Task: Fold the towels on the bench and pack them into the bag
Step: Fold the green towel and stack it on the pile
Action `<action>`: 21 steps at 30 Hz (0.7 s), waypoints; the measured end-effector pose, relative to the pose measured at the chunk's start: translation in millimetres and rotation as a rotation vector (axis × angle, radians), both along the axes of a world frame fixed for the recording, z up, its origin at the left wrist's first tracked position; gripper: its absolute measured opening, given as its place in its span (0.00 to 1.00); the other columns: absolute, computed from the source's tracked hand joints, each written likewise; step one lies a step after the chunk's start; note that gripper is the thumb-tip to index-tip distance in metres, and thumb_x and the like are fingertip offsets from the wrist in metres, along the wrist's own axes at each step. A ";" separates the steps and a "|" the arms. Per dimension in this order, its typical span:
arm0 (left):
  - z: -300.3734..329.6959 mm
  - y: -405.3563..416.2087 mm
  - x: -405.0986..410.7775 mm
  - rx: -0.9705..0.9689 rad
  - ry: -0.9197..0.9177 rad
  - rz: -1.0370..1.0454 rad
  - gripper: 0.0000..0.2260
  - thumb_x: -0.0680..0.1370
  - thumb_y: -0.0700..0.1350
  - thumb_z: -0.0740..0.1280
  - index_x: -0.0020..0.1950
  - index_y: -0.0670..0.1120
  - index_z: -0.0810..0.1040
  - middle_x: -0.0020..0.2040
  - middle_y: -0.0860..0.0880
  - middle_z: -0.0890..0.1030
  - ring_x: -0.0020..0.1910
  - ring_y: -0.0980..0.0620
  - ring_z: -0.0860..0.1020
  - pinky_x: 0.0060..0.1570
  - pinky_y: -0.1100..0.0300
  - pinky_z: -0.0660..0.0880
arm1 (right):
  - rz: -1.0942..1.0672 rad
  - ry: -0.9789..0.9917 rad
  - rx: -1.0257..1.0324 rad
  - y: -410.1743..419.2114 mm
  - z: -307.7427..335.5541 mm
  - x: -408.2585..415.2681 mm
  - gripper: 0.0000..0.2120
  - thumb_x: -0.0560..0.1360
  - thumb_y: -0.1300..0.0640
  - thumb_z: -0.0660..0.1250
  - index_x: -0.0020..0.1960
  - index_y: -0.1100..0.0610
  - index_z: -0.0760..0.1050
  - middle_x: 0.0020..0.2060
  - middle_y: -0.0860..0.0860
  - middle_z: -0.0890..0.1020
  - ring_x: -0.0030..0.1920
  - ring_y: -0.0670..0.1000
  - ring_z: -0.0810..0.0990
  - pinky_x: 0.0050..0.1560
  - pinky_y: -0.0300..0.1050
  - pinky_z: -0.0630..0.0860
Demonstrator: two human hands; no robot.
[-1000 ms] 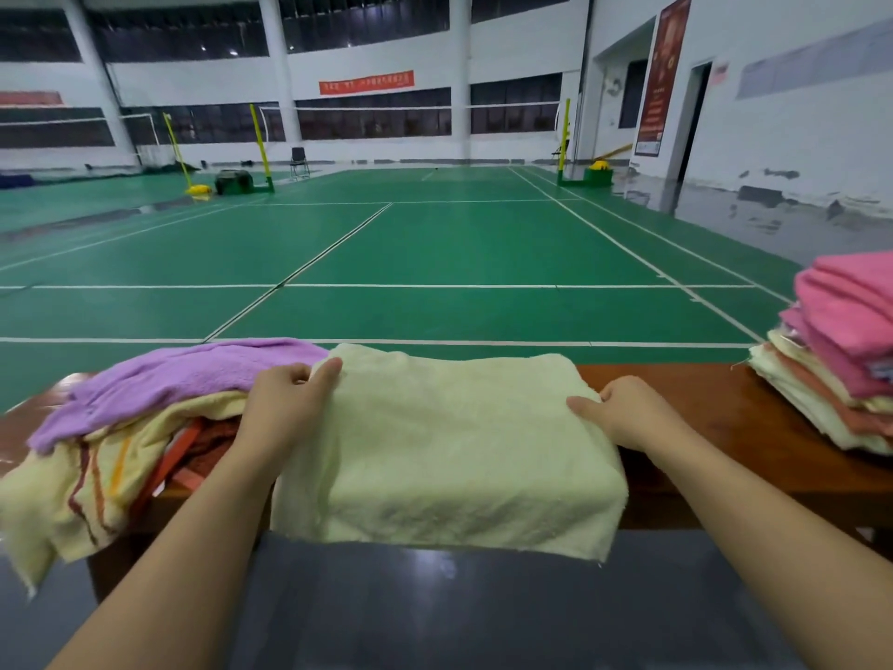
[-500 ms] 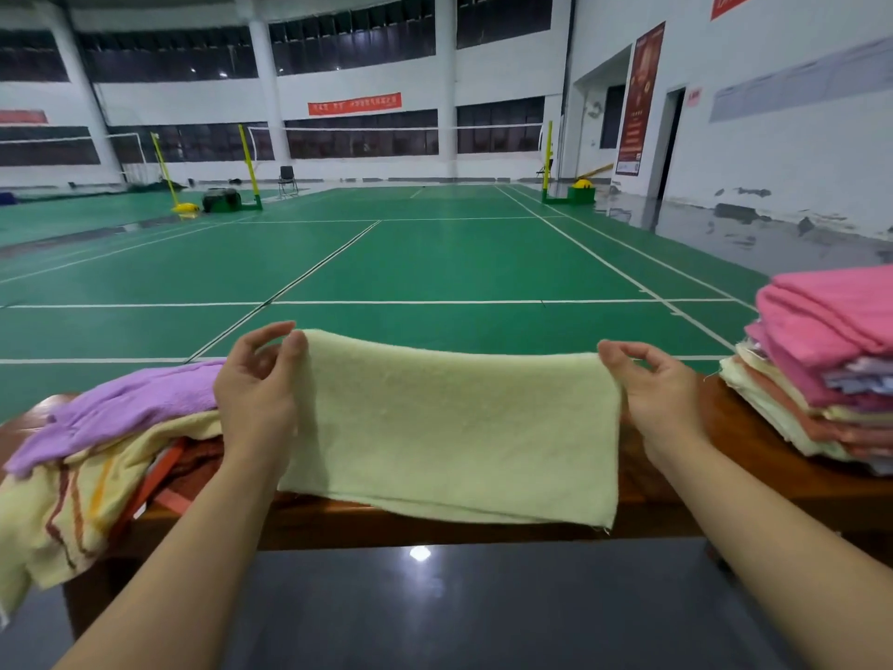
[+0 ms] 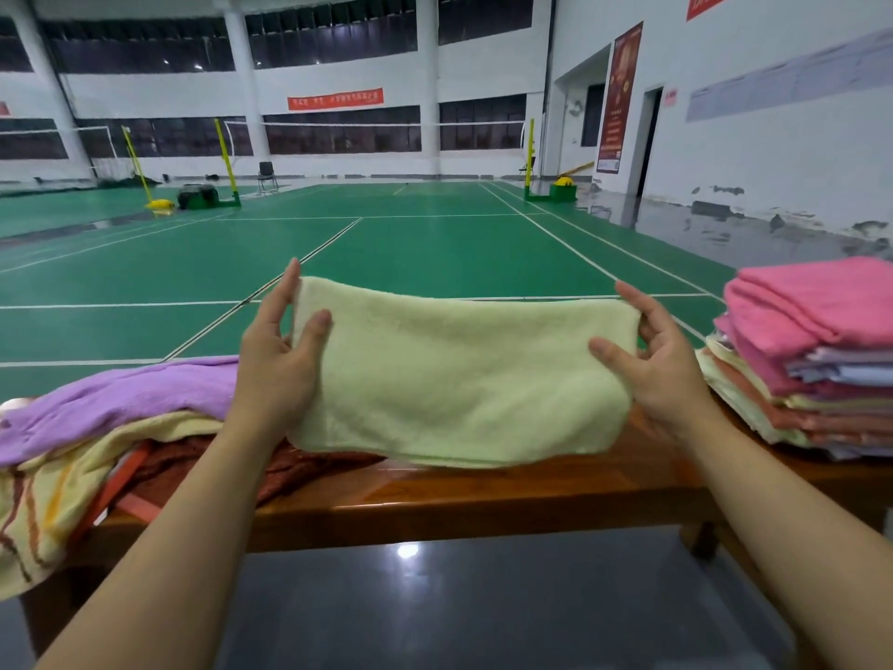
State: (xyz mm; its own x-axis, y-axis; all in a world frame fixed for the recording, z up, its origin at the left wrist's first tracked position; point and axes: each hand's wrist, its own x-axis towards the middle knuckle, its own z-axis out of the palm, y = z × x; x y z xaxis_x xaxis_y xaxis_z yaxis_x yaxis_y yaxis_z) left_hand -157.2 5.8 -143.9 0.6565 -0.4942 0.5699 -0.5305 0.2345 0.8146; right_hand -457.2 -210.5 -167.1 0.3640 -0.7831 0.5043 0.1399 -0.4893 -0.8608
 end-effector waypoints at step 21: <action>-51.3 -70.2 -78.3 0.719 -0.503 0.035 0.17 0.82 0.57 0.63 0.67 0.49 0.77 0.65 0.44 0.73 0.65 0.43 0.71 0.67 0.50 0.68 | -0.421 1.077 -0.099 -31.3 -48.8 -10.3 0.30 0.78 0.33 0.61 0.72 0.51 0.69 0.69 0.51 0.74 0.67 0.56 0.74 0.66 0.56 0.72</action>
